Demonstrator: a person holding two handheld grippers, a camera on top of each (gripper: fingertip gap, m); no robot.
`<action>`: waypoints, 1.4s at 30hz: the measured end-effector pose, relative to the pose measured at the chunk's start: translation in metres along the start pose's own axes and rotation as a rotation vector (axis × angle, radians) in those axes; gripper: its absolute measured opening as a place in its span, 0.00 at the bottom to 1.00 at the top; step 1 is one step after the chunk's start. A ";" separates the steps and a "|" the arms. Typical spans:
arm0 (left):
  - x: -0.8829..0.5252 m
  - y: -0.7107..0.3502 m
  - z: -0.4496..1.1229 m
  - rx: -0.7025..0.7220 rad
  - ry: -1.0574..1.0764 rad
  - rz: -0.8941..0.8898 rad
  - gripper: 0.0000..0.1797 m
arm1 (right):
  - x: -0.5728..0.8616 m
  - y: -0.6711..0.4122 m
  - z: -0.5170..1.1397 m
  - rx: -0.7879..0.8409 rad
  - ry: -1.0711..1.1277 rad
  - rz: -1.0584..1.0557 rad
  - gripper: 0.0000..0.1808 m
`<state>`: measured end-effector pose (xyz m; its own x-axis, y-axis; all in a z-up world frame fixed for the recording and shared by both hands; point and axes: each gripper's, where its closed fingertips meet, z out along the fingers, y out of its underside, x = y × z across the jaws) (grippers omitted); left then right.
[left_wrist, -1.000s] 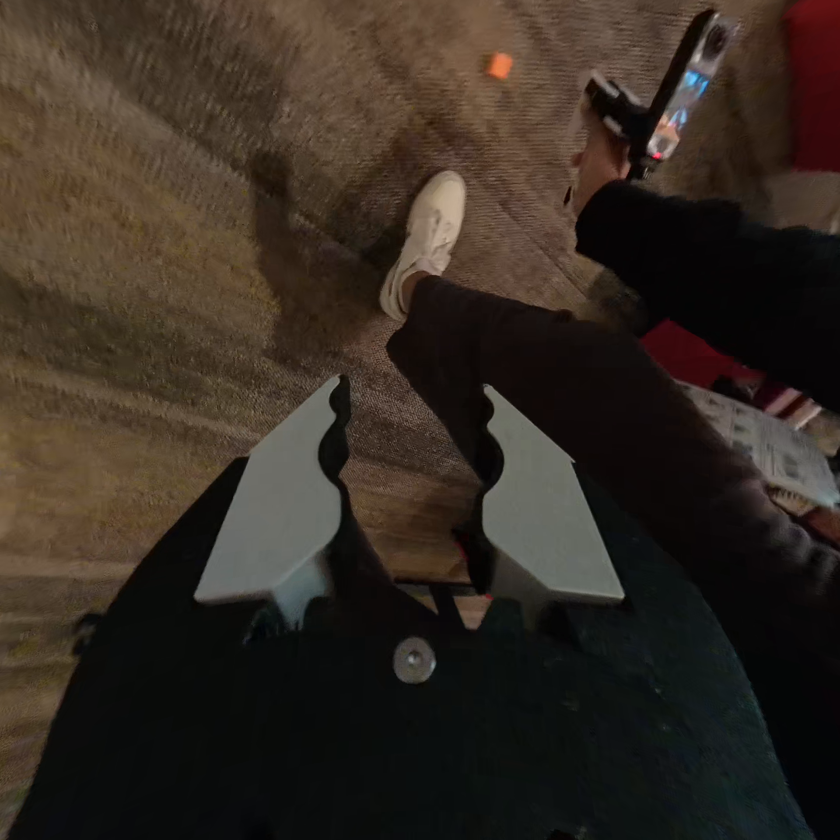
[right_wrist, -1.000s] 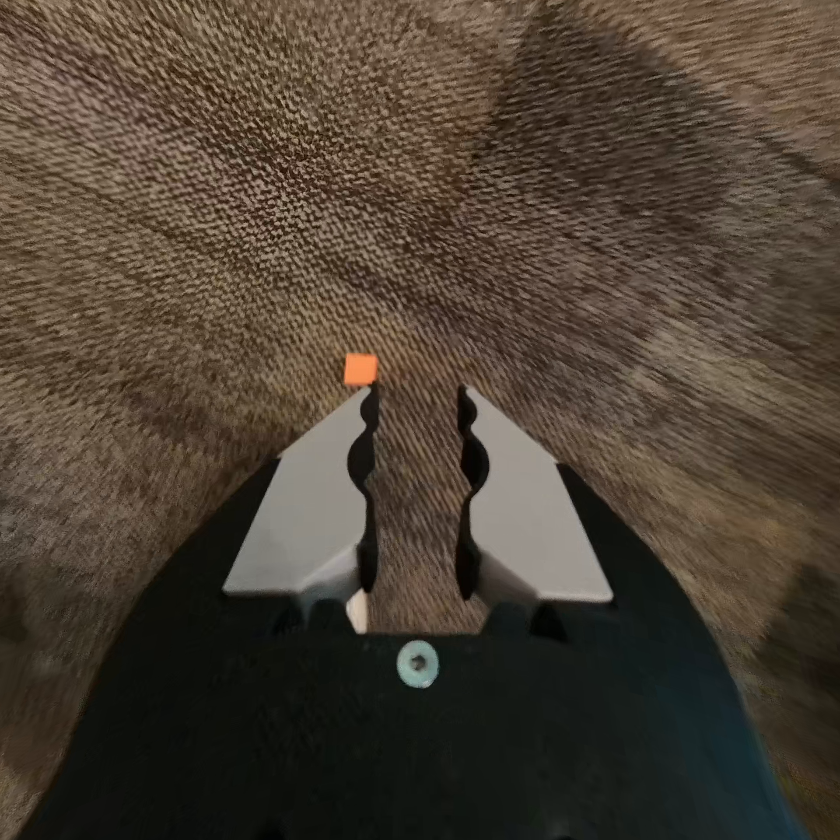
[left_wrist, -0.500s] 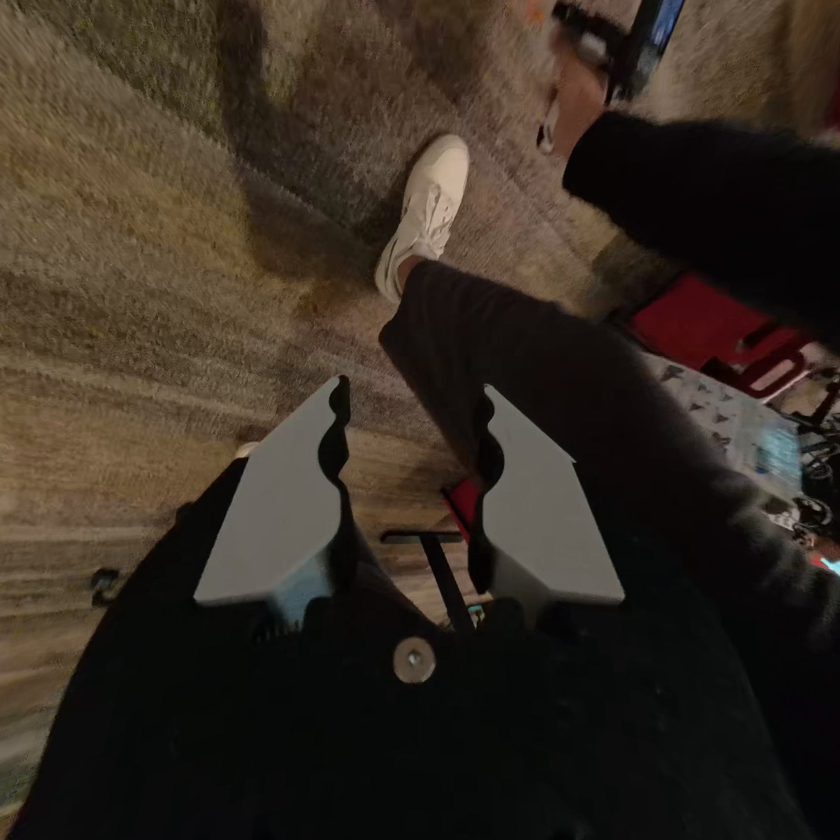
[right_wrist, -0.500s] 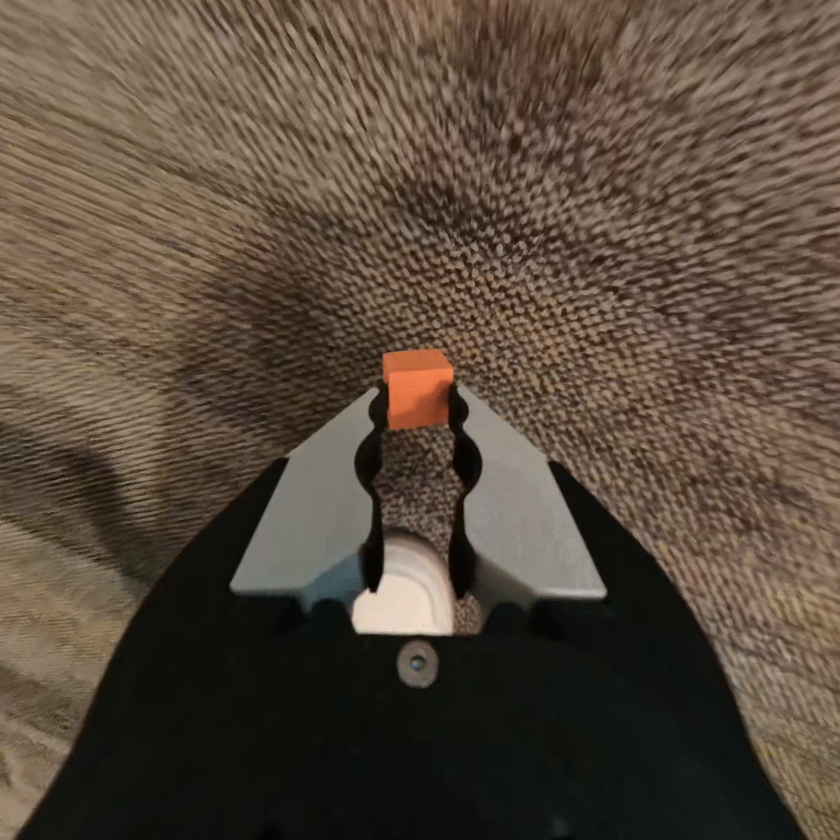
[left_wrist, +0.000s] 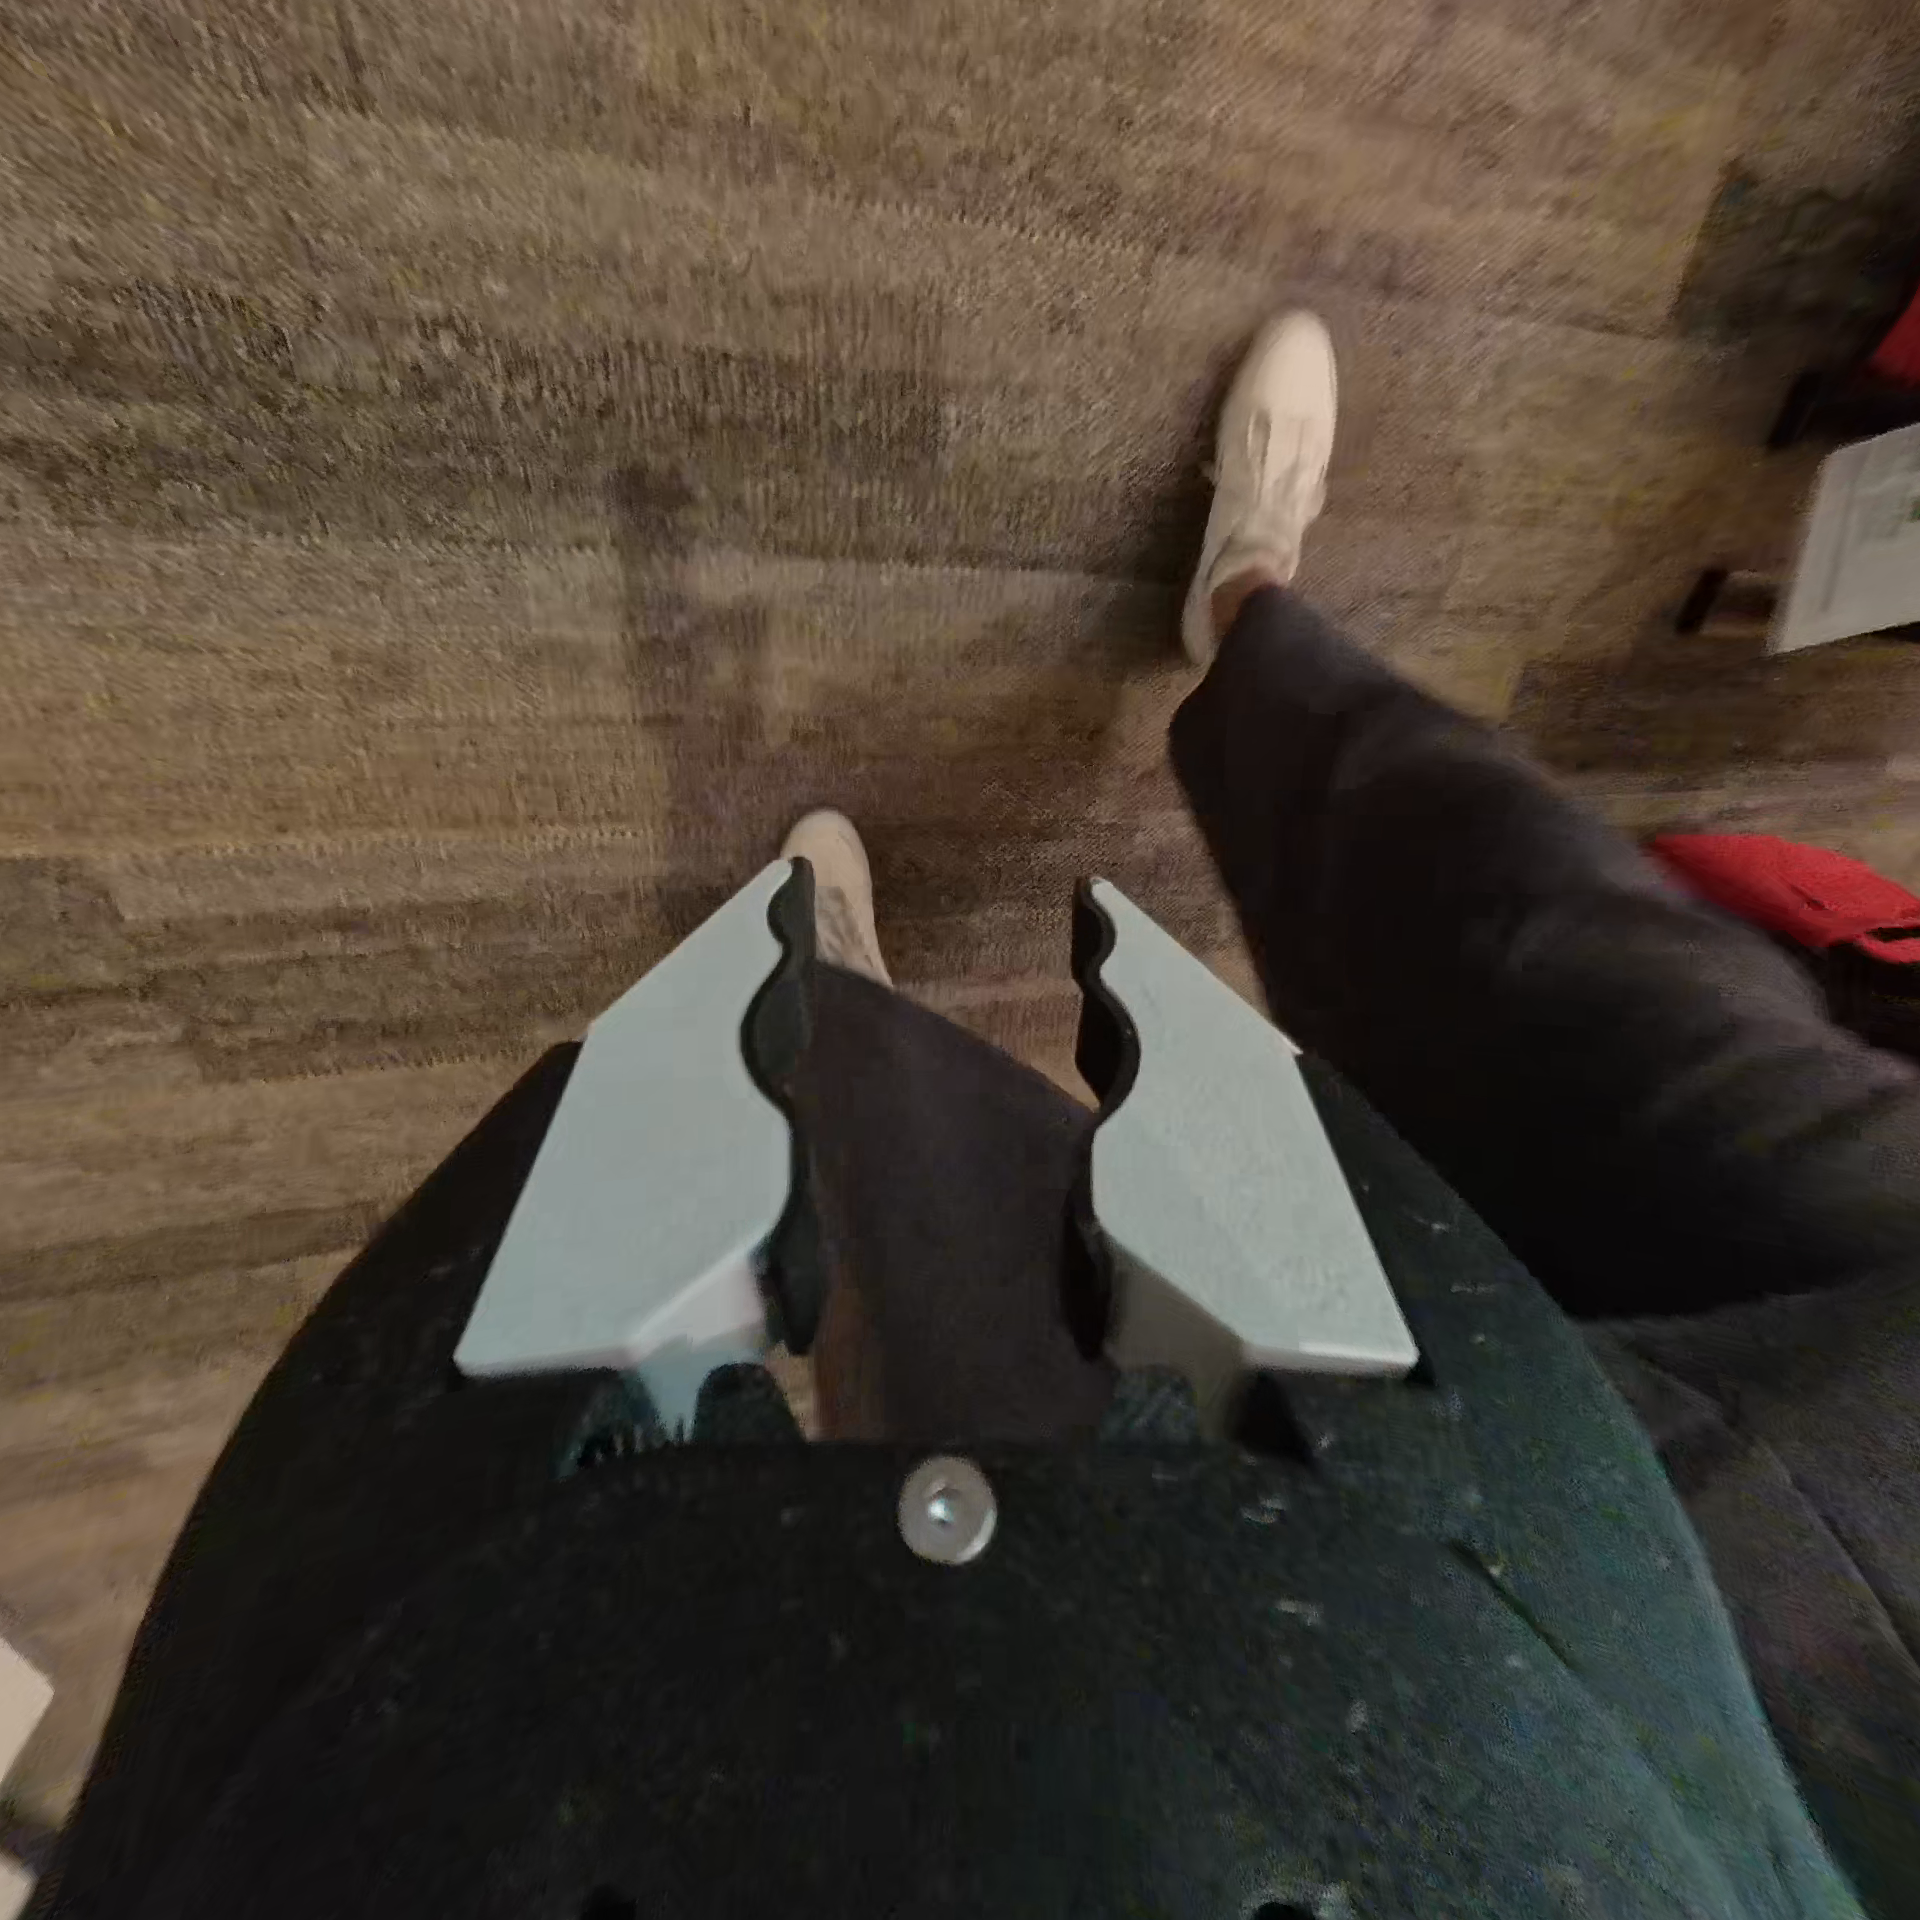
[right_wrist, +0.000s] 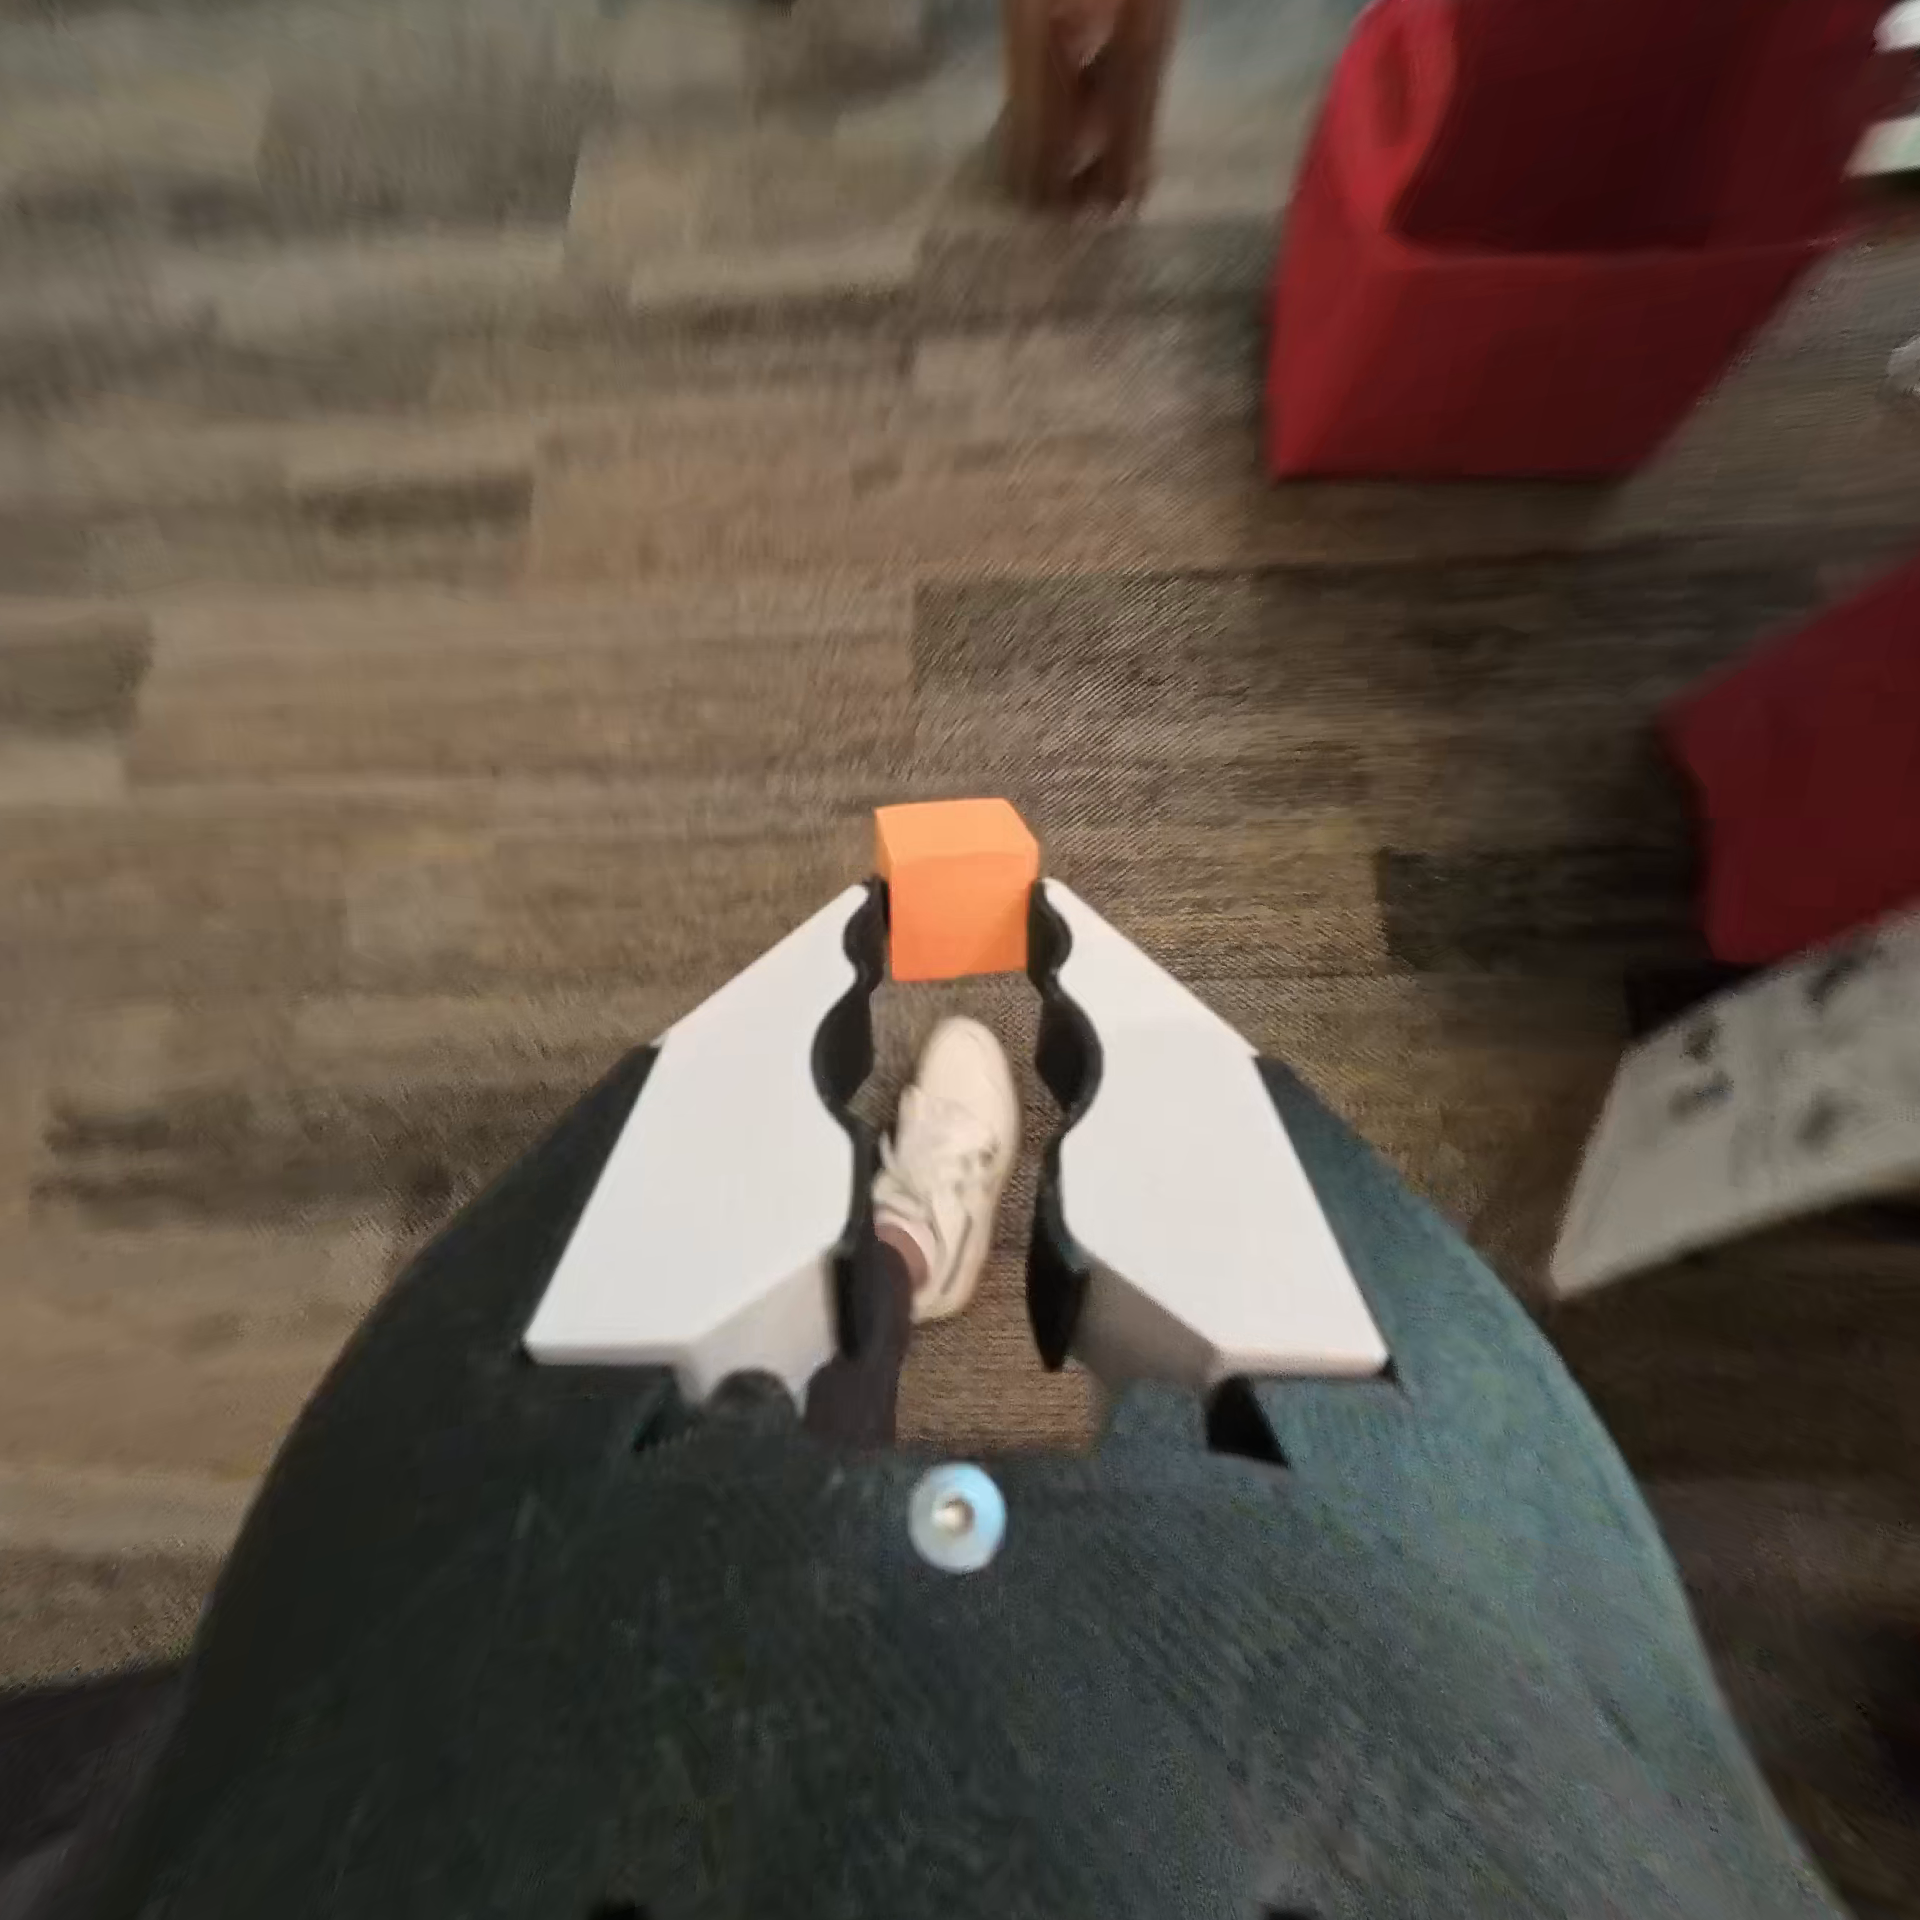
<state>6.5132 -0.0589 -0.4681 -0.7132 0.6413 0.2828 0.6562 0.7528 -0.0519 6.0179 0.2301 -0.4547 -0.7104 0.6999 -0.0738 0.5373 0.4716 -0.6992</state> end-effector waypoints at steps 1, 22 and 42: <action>-0.008 -0.009 -0.022 0.042 0.028 0.008 0.26 | 0.003 -0.005 -0.055 0.065 0.044 0.071 0.14; 0.481 0.113 -0.119 0.020 0.792 0.670 0.33 | 0.056 0.298 -0.675 0.402 0.763 0.528 0.14; 0.869 0.464 -0.100 -0.111 1.049 1.547 0.34 | 0.275 0.323 -0.805 0.677 0.819 0.682 0.14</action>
<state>6.2224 0.8333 -0.1509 0.8454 0.2849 0.4517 0.5318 -0.3703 -0.7617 6.3622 1.0066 -0.1284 0.2381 0.9327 -0.2707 0.1711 -0.3147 -0.9337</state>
